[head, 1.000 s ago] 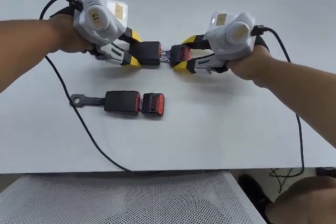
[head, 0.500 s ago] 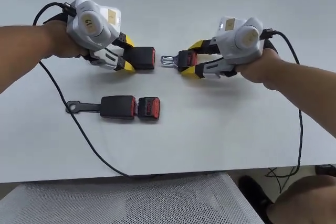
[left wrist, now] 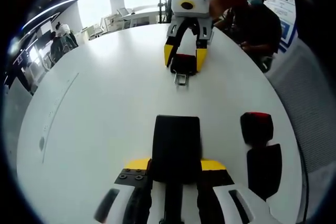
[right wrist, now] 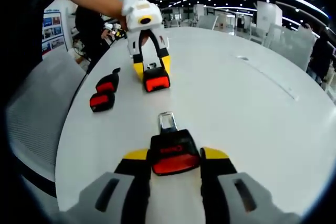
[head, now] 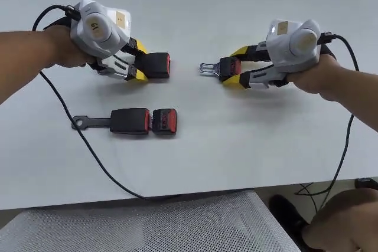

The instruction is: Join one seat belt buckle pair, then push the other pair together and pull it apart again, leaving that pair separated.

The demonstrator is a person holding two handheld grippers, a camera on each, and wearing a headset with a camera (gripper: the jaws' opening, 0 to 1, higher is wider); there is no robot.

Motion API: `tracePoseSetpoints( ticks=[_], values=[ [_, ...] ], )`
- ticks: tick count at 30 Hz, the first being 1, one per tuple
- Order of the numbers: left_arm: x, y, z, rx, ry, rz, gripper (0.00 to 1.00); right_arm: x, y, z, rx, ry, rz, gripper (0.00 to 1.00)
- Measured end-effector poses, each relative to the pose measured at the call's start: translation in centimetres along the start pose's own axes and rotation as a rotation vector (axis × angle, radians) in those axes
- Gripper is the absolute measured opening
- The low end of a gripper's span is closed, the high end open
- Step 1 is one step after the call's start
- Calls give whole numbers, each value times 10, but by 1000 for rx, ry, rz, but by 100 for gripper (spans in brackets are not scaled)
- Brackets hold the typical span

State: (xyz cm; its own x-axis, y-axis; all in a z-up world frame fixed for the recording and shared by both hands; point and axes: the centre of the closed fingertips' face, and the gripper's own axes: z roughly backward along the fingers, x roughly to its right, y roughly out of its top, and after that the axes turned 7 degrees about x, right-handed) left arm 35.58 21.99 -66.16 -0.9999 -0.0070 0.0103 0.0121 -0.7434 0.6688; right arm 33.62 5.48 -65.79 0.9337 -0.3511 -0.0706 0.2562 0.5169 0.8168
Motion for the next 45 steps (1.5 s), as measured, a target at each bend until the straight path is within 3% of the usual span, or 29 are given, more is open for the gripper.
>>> tracePoseSetpoints(
  ticks=[20,27,31,34,36,37,39,40,42,44,45],
  values=[
    [4,0,0,-11,-2,5,34,6,-25,33,-24,-16,-10,37],
    [4,0,0,-19,-4,-3,34,6,-24,33,-34,-16,-24,37],
    [4,3,0,-42,-8,-6,34,6,-22,32,-59,-24,4,38],
    [6,5,0,-52,-15,39,39,5,-23,32,-81,-44,25,40],
    [6,7,3,-47,2,45,52,5,-16,33,-61,-61,26,52],
    [5,13,5,-20,25,54,59,6,-10,33,-29,-84,7,59],
    [6,22,11,25,42,77,61,10,-4,36,-3,-117,0,69],
    [6,22,14,27,52,81,61,12,-2,38,2,-140,-16,71],
    [5,23,21,38,86,99,68,16,0,41,11,-183,-23,75],
    [-1,23,28,53,155,144,75,21,5,44,28,-244,-32,77],
    [-4,20,32,39,191,147,80,24,9,47,47,-285,-33,78]
  ],
)
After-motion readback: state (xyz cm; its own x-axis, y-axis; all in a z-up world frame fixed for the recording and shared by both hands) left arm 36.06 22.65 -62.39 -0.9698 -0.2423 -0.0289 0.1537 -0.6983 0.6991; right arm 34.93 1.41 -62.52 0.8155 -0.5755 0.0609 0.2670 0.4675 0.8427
